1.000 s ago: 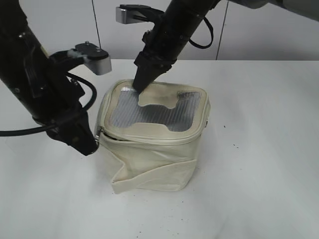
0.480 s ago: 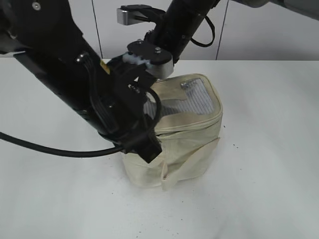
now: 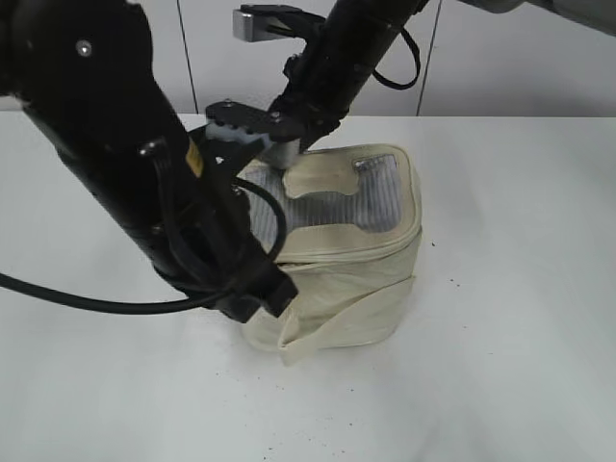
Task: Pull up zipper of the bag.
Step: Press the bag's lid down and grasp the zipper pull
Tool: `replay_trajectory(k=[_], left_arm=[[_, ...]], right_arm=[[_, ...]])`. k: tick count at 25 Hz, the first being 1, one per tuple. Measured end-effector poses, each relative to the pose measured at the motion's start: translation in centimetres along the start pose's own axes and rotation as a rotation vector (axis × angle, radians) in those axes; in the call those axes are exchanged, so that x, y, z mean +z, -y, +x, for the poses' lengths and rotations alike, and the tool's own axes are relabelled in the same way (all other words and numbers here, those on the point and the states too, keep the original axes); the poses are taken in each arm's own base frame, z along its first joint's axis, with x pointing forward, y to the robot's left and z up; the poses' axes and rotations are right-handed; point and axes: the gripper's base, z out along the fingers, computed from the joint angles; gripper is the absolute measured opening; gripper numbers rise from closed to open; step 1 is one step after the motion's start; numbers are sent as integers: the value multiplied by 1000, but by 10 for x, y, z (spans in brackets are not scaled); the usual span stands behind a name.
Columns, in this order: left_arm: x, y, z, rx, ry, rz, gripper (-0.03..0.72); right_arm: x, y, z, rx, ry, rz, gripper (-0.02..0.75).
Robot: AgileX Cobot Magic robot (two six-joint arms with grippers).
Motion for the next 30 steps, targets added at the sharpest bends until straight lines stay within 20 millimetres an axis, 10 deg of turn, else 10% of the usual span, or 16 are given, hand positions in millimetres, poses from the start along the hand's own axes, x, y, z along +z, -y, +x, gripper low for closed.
replay_trajectory(k=[8, 19, 30], left_arm=[[-4, -11, 5, -37, -49, -132, -2], [5, 30, -20, -176, 227, 122, -2], [-15, 8, -10, -131, 174, 17, -2]], right_arm=[[-1, 1, -1, 28, 16, 3, 10], [-1, 1, 0, 20, 5, -10, 9], [-1, 2, 0, 44, 8, 0, 9]])
